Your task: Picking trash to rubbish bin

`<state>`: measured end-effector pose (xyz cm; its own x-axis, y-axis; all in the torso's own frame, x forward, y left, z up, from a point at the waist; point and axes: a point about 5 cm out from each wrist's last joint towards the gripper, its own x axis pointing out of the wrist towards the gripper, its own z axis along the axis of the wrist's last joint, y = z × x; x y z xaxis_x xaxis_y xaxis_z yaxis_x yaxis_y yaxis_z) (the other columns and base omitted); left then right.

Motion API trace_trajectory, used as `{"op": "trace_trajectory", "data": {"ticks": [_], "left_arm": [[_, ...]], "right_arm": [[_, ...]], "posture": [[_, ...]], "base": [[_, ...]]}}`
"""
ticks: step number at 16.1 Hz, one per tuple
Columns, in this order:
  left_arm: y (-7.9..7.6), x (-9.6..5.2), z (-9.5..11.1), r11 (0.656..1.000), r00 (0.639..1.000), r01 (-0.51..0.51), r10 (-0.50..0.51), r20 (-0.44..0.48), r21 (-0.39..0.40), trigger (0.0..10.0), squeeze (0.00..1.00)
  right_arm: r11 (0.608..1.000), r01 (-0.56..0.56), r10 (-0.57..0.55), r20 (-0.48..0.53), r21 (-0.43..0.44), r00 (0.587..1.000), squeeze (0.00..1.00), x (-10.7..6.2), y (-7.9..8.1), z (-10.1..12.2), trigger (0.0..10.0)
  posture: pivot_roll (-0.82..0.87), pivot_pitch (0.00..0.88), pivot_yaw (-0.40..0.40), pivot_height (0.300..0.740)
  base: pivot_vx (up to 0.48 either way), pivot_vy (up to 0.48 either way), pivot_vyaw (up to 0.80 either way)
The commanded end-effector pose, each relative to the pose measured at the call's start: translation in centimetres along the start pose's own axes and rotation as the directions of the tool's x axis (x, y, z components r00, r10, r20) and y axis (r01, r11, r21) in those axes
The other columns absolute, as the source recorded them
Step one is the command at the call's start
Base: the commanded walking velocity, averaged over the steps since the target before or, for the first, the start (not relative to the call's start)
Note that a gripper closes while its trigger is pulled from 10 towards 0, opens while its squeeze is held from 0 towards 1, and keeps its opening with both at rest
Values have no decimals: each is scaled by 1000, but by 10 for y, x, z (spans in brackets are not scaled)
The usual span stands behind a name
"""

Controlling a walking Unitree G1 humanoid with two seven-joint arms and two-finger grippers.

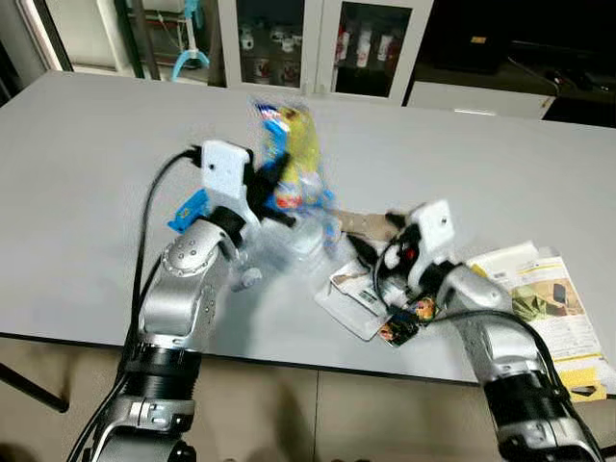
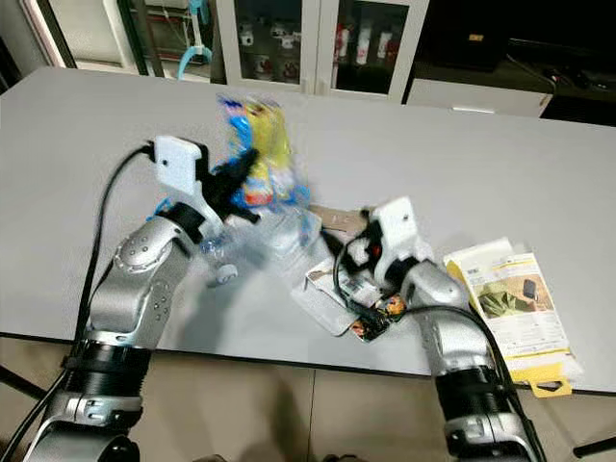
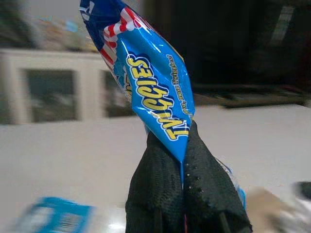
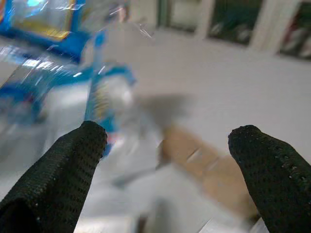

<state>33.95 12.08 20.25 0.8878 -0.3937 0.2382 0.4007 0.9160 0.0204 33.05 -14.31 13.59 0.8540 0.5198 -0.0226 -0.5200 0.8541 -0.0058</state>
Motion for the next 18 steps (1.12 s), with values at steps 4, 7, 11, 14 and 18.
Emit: {"op": "trace_trajectory", "data": {"ticks": [4, 7, 11, 14, 18], "left_arm": [[31, 1, 1, 926, 935, -354, 346, 78, 132, 10000, 0], [29, -5, -11, 868, 934, -354, 347, 84, 348, 10000, 0], [32, -12, -18, 846, 911, -409, 398, 104, 343, 10000, 0], [26, -11, -23, 858, 920, -390, 381, 93, 334, 10000, 0], [19, -7, -21, 861, 926, -378, 359, 119, 341, 10000, 0]], "right_arm": [[873, 487, -470, 261, -3, 843, 0, 4, -28, 42, 10000], [839, 542, -528, 317, 50, 788, 0, 4, -17, 44, 10000], [818, 573, -558, 310, 51, 770, 0, 8, -12, 37, 10000], [810, 583, -572, 310, 67, 760, 0, 10, -11, 37, 10000], [803, 592, -580, 317, 66, 750, 0, 10, -11, 36, 10000]], "posture": [[1, 40, -52, 740], [0, 40, -49, 740], [4, 37, -55, 740], [3, 32, -58, 740], [3, 17, -54, 740]], "base": [[0, 0, 0], [0, 0, 0], [0, 0, 0], [0, 0, 0], [-68, 0, 0]]}}
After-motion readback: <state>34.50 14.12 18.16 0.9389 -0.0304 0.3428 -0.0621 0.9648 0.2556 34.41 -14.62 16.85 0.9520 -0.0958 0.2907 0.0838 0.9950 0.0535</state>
